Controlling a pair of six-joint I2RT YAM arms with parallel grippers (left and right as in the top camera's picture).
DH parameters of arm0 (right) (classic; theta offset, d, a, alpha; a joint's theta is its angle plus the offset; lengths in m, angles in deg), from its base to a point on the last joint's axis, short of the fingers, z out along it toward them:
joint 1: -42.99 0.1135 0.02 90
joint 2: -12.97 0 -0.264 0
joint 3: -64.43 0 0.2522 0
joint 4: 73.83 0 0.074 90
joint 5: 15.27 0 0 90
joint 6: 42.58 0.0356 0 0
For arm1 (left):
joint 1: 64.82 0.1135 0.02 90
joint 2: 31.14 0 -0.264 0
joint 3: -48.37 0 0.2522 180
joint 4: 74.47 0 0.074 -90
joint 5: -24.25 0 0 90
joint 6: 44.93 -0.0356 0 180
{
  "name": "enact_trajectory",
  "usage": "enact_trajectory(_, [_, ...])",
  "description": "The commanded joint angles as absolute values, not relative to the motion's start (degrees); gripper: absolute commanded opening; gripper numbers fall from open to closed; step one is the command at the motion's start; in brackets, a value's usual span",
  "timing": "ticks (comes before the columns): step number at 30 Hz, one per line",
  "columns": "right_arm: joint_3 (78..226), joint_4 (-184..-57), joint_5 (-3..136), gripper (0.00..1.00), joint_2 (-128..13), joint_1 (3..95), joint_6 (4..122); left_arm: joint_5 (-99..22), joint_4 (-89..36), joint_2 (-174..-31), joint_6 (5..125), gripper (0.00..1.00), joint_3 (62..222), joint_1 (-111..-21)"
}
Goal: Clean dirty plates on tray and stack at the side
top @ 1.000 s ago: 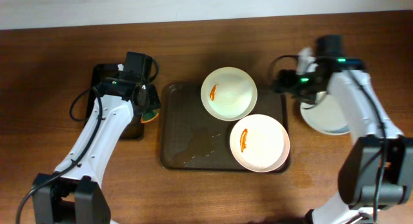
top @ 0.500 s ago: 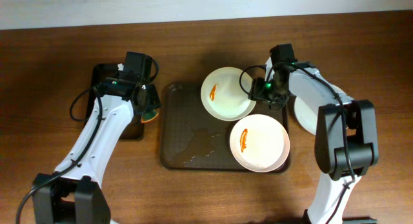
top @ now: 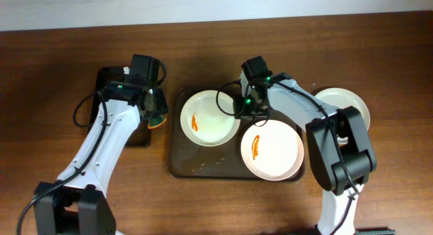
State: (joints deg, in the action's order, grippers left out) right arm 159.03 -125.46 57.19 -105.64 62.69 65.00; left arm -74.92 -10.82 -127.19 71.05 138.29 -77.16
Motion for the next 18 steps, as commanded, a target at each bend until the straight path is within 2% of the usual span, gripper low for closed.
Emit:
enact_trajectory(1, [159.51, -127.36, 56.29, 0.04, -106.41, 67.17, 64.68, -74.72, -11.1, -127.01, 70.3, 0.0, 137.9, -76.77])
enact_trajectory(9, [159.03, -133.31, 61.91, 0.04, -106.41, 70.73, 67.87, -68.51, -11.19, -127.01, 66.19, 0.0, 137.9, -76.77])
enact_trajectory(15, [158.64, -133.39, 61.91, 0.04, -106.41, 70.73, 67.63, -57.24, -11.06, -127.01, 64.75, 0.0, 134.6, -78.26])
enact_trajectory(18, [158.64, -133.17, 61.91, 0.04, -106.41, 70.6, 67.71, -50.57, -16.43, -127.01, 64.73, 0.0, 128.04, -81.25])
